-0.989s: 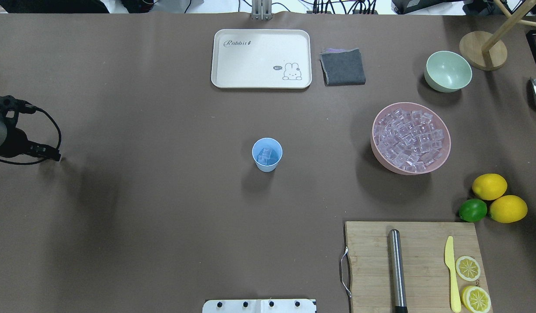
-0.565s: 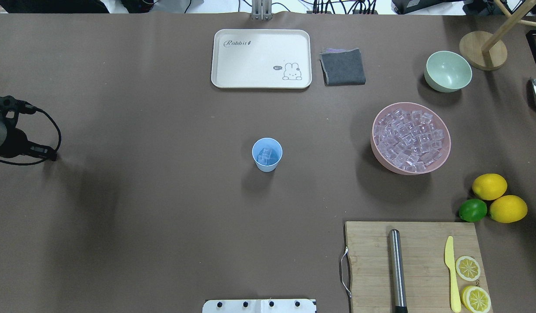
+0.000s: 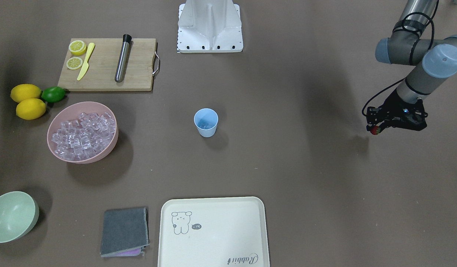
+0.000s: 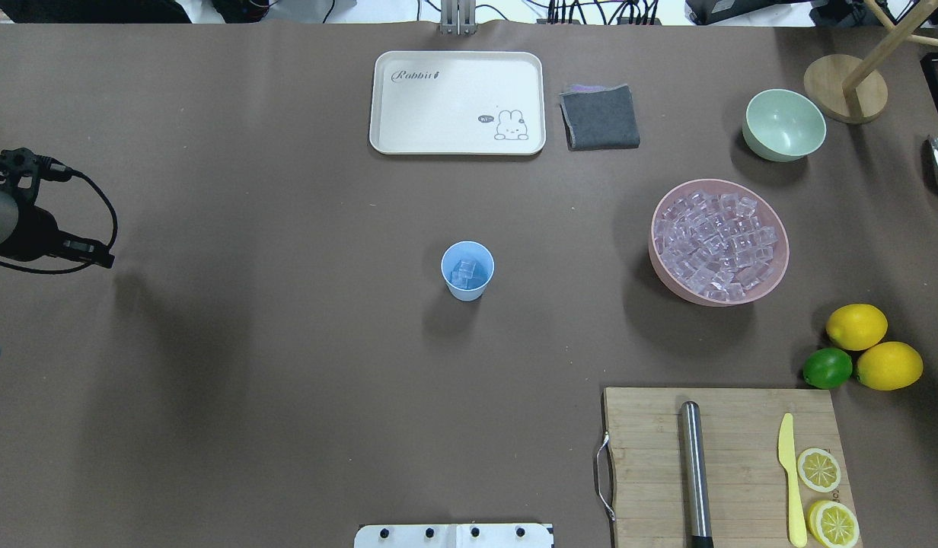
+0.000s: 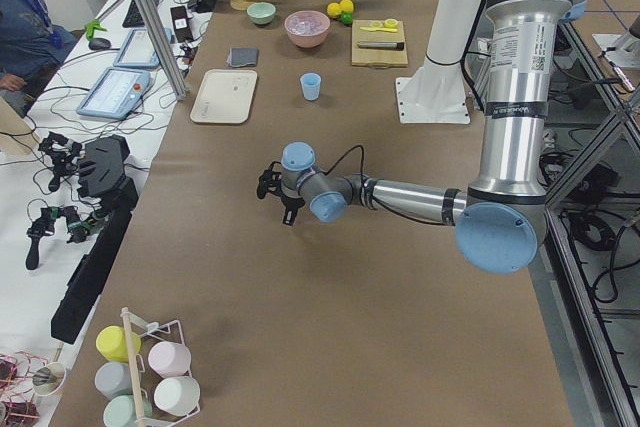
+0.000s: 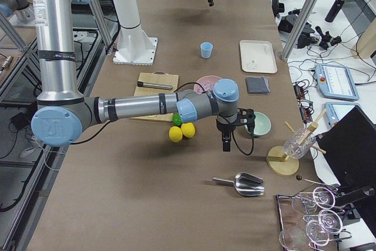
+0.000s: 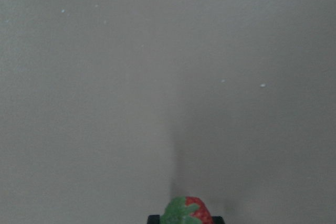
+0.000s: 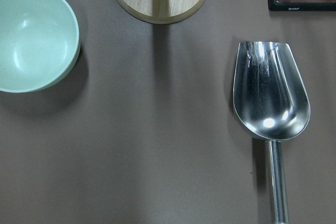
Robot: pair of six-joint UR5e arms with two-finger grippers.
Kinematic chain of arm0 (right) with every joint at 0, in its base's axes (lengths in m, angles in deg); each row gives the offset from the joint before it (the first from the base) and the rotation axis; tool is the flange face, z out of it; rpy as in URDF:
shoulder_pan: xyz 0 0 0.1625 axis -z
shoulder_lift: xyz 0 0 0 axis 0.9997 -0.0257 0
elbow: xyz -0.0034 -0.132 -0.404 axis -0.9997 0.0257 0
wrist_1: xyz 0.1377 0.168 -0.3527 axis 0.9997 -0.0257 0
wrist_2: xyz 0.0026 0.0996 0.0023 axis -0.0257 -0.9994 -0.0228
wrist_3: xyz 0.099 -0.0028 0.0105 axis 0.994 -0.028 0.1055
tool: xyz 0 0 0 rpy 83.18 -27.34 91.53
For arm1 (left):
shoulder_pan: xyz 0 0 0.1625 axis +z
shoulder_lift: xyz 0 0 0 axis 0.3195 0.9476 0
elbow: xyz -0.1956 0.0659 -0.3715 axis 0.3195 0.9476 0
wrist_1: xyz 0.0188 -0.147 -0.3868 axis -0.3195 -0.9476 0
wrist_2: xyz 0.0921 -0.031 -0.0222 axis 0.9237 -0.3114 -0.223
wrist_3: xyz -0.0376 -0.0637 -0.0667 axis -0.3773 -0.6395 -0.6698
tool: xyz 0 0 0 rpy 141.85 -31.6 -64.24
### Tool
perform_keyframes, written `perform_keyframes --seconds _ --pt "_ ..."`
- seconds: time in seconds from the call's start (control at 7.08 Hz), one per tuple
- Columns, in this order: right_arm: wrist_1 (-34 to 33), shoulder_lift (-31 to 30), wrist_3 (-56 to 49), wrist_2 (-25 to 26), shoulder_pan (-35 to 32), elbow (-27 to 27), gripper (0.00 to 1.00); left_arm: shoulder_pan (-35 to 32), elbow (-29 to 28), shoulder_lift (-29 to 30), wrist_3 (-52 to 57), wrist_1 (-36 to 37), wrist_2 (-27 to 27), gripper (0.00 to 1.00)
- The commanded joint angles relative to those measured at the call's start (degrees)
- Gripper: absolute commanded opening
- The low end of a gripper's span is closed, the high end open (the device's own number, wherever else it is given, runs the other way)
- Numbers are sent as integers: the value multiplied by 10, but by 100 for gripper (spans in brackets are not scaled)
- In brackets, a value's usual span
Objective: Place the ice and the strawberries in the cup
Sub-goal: 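Carry the strawberry with the left gripper over the light-blue cup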
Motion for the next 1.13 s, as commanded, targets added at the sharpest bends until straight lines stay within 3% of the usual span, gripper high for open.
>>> perform_keyframes --seconds 0.0,0.28,0.71,0.99 --pt "2 -2 1 -1 0 0 100 -15 47 76 -2 120 -23 0" --pt "2 -3 6 -5 -1 -1 100 -10 90 169 -45 259 -22 0" --pt "2 -6 6 -6 -1 -5 100 55 87 252 -177 266 -17 0" --pt "2 -6 6 -5 -1 -4 100 136 81 297 -248 266 58 0"
